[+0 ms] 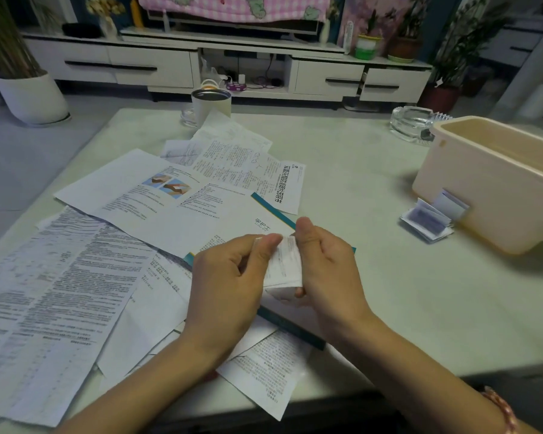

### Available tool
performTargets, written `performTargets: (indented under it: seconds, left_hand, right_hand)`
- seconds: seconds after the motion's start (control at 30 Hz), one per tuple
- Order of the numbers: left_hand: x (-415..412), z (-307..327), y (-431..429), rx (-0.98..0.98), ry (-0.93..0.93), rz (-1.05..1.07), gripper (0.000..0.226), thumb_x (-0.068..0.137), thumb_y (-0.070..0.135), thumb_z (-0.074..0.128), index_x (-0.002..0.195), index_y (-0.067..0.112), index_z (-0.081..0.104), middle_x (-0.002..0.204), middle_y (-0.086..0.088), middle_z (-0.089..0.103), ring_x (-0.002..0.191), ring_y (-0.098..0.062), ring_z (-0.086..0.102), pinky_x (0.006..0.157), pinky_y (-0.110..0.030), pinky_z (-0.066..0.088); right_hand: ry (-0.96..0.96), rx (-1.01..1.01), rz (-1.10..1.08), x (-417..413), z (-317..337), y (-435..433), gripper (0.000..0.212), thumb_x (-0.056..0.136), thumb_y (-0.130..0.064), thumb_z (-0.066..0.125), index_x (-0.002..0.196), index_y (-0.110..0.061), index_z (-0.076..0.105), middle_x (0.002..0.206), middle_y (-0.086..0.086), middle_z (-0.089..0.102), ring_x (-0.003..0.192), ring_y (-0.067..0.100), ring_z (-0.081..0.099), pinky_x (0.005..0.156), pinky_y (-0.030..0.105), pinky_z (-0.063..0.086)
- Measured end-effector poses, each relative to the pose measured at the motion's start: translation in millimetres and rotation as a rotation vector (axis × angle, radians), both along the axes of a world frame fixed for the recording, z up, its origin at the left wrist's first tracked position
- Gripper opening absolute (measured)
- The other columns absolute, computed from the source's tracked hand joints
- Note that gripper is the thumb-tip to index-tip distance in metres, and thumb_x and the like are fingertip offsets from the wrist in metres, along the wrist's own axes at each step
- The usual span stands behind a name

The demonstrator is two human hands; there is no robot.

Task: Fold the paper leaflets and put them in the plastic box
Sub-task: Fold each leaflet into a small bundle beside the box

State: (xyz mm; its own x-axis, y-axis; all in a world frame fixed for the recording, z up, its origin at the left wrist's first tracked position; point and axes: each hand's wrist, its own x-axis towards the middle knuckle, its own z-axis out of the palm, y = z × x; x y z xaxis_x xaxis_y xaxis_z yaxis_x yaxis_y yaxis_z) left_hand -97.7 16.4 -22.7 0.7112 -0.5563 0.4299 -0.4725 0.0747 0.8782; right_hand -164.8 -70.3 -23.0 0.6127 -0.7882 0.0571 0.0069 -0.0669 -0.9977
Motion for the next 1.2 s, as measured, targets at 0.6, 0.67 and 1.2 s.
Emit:
performTargets:
  seconds: [0.6, 0.67, 1.2]
  left_hand:
    - [14, 4, 1, 0.273, 0.431, -0.242, 0.027, 0.096, 0.019, 0.048, 0.073, 0.008, 0.059, 0.047, 0.002, 0.055, 0.034, -0.007, 0.04, 0.038, -0.013, 0.032]
    - [12, 2, 0, 0.311, 0.477, -0.261, 0.021, 0.095, 0.012, 0.048, 0.08, 0.011, 0.062, 0.052, 0.002, 0.06, 0.037, -0.007, 0.045, 0.039, -0.013, 0.034]
    - [12, -4, 0, 0.408, 0.595, -0.27, 0.025, 0.094, 0.003, 0.045, 0.084, 0.009, 0.067, 0.051, -0.002, 0.061, 0.042, -0.009, 0.051, 0.041, -0.016, 0.041]
  right_hand:
    - [0.25, -0.087, 0.24, -23, 21, -42, 0.018, 0.091, -0.008, 0.057, 0.075, -0.008, 0.065, 0.055, -0.001, 0.05, 0.042, 0.006, 0.046, 0.042, 0.018, 0.044]
    - [0.203, -0.129, 0.124, -28, 22, -56, 0.018, 0.089, -0.003, 0.057, 0.073, -0.006, 0.065, 0.053, 0.0, 0.049, 0.04, 0.008, 0.046, 0.041, 0.018, 0.045]
    - [0.503, -0.062, -0.57, -91, -25, -214, 0.013, 0.074, -0.004, 0.068, 0.076, -0.004, 0.056, 0.051, 0.007, 0.054, 0.038, 0.02, 0.049, 0.043, 0.036, 0.046]
